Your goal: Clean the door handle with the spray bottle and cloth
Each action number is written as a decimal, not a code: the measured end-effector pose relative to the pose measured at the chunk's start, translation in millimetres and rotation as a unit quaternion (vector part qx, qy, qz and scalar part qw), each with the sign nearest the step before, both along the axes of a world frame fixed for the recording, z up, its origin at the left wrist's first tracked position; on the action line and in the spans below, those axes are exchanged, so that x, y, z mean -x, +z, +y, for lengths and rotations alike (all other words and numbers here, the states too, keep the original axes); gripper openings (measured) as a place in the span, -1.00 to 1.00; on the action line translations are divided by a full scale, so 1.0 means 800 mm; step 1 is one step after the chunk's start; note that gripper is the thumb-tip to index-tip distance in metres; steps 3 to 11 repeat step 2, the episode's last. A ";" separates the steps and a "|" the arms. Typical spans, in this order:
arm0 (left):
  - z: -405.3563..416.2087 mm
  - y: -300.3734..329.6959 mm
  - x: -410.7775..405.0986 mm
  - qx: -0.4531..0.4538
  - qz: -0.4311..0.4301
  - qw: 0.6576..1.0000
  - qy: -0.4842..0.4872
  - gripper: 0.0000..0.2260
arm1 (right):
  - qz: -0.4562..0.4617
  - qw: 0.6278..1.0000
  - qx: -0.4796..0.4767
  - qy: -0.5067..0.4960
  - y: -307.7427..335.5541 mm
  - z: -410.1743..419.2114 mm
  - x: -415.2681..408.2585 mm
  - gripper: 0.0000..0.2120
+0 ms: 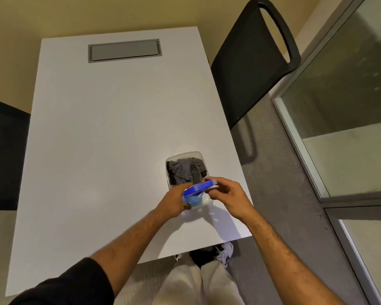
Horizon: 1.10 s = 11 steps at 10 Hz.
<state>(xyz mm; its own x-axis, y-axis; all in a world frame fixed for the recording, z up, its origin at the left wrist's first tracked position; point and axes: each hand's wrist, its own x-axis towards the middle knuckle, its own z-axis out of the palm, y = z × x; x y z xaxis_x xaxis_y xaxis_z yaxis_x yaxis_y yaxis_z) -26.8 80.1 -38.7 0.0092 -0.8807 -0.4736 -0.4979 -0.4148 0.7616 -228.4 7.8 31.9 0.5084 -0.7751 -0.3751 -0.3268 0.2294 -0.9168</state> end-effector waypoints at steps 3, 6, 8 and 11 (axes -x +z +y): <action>-0.008 0.042 -0.052 -0.044 -0.085 0.993 -0.073 -0.15 | 0.010 0.998 0.013 -0.062 0.029 0.016 0.067 -0.67; -0.008 0.042 -0.052 -0.044 -0.085 0.993 -0.073 -0.15 | 0.010 0.998 0.013 -0.062 0.029 0.016 0.067 -0.67; -0.008 0.042 -0.052 -0.044 -0.085 0.993 -0.073 -0.15 | 0.010 0.998 0.013 -0.062 0.029 0.016 0.067 -0.67; -0.008 0.042 -0.052 -0.044 -0.085 0.993 -0.073 -0.15 | 0.010 0.998 0.013 -0.062 0.029 0.016 0.067 -0.67</action>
